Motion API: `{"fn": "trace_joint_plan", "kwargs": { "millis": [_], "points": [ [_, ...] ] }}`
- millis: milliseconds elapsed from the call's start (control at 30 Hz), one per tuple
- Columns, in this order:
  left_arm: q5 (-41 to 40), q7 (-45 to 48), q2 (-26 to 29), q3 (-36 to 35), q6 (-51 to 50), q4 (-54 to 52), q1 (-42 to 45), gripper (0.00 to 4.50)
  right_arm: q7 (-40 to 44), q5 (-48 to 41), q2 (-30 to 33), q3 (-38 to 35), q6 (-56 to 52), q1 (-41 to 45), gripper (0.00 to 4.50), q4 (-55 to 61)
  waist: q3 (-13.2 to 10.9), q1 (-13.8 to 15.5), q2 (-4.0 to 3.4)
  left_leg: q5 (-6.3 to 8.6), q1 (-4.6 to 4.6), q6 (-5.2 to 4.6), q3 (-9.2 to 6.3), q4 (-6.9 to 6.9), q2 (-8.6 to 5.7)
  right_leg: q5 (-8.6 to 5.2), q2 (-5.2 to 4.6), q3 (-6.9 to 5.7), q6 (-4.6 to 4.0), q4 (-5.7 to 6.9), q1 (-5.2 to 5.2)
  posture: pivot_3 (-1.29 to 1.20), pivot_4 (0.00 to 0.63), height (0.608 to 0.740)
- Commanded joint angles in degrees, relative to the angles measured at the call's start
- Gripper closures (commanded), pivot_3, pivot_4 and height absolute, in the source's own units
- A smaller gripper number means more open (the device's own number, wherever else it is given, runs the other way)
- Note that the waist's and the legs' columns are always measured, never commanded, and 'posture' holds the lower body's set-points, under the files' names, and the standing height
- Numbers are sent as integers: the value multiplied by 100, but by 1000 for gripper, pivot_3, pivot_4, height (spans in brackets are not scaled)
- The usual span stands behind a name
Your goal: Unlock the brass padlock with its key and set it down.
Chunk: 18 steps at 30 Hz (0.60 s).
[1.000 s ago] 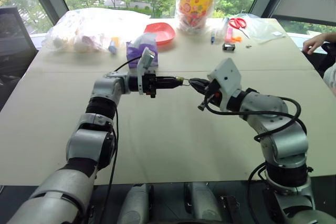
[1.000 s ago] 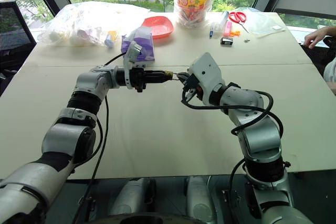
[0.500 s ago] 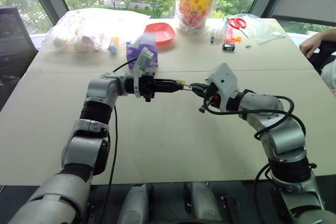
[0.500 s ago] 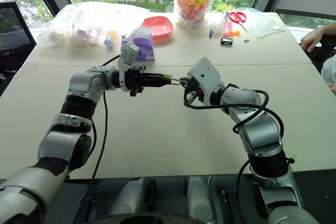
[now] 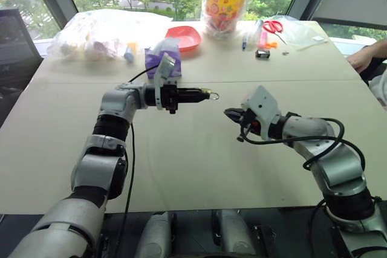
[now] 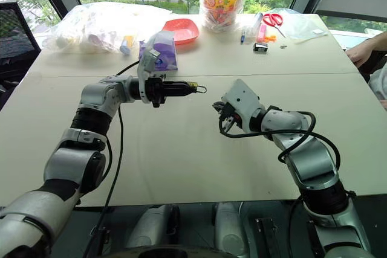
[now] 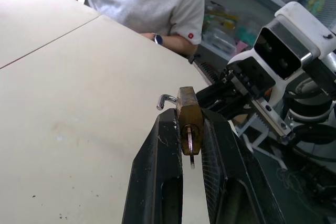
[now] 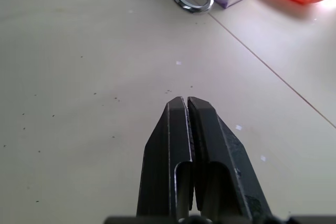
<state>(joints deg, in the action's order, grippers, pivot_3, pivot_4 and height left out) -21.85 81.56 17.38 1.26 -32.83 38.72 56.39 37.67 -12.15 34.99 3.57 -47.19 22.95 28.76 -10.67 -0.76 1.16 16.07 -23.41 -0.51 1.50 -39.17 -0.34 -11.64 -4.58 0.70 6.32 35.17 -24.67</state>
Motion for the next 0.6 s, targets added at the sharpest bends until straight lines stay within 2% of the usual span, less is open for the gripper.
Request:
{"fn": "trace_joint_plan", "kwargs": {
  "millis": [33,133,600],
  "points": [
    [-9,134,56,38,123,-47,157,4500,-53,-349,-81,-382,-77,316,4431,328,0,0,0,0,1,0,0,0,2,0,2,0,0,1,0,0,150,740],
    [-39,204,48,78,76,-119,135,4500,-133,-516,-206,-444,-139,480,4431,291,0,7,0,0,1,0,-1,0,4,0,3,-1,0,1,0,0,150,740],
    [-354,338,43,12,-392,-603,46,4500,-161,-538,-513,156,189,617,4431,-217,0,5,0,0,-3,-1,-1,0,0,0,0,0,0,0,-1,0,150,740]
  ]
}}
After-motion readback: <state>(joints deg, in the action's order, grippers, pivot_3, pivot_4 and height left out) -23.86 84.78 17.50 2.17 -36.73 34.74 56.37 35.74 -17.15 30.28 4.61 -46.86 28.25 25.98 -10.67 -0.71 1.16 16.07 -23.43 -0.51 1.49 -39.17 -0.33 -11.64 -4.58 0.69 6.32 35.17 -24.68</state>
